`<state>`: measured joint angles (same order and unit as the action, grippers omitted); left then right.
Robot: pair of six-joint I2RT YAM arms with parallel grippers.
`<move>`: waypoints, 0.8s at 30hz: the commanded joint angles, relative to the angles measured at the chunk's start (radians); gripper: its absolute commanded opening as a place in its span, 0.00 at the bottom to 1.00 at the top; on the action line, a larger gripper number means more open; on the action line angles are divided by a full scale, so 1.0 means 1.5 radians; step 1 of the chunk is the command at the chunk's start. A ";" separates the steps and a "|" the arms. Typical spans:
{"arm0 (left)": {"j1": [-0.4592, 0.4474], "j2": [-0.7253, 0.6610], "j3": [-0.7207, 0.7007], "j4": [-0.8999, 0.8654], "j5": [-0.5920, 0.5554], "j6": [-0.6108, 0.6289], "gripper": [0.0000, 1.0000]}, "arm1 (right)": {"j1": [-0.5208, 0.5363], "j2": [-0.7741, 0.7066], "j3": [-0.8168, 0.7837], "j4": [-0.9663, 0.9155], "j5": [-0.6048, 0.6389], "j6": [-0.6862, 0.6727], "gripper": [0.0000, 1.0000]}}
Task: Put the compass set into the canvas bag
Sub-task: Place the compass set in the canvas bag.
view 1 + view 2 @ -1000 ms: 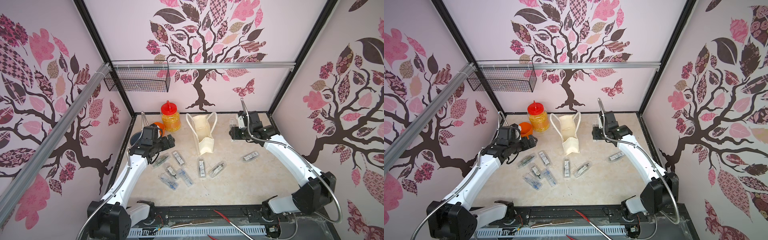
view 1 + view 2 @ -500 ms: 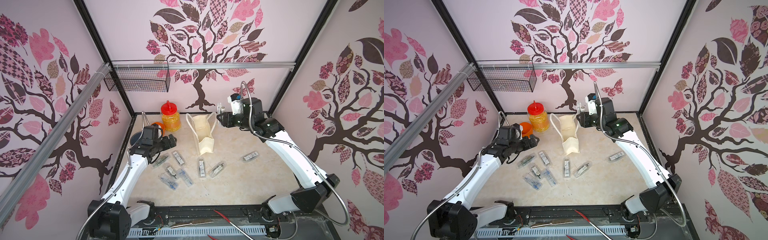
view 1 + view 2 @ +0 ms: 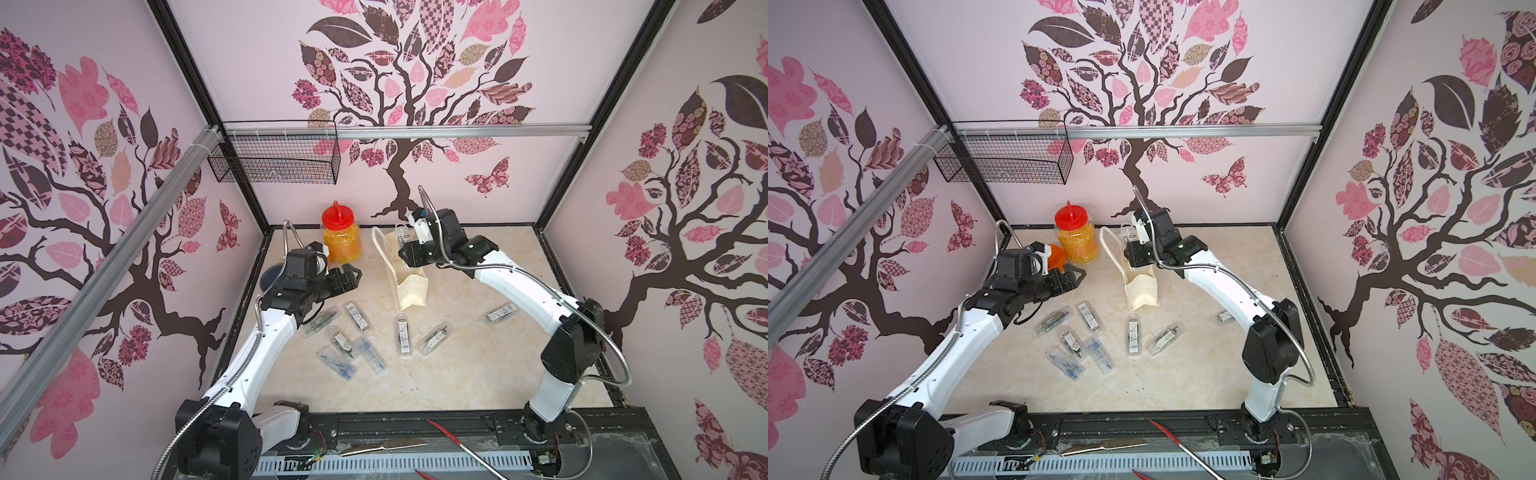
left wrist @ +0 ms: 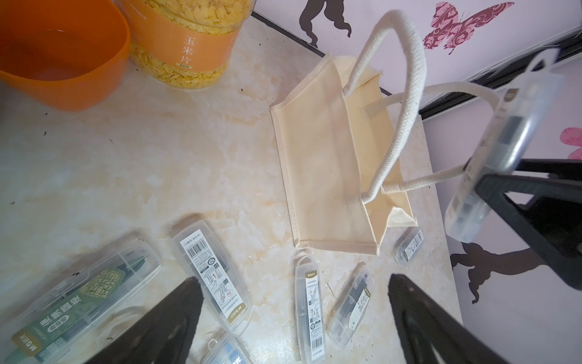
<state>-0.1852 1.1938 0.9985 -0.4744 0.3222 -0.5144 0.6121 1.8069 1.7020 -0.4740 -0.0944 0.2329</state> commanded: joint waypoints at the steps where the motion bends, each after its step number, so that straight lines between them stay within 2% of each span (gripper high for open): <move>1: -0.003 -0.017 -0.021 -0.008 -0.010 0.015 0.96 | -0.003 0.055 0.064 0.000 0.043 -0.005 0.38; 9: -0.002 -0.025 -0.030 -0.023 -0.023 0.023 0.96 | -0.003 0.113 0.084 0.013 0.080 -0.003 0.39; 16: -0.003 -0.028 -0.023 -0.033 -0.029 0.027 0.96 | -0.001 0.185 0.150 -0.059 0.090 -0.004 0.38; 24: -0.003 -0.030 -0.030 -0.037 -0.036 0.028 0.96 | 0.003 0.200 0.139 -0.093 0.100 -0.004 0.39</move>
<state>-0.1852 1.1656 0.9852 -0.5262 0.2821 -0.4896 0.6132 2.0720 1.8912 -0.5766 0.0330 0.2317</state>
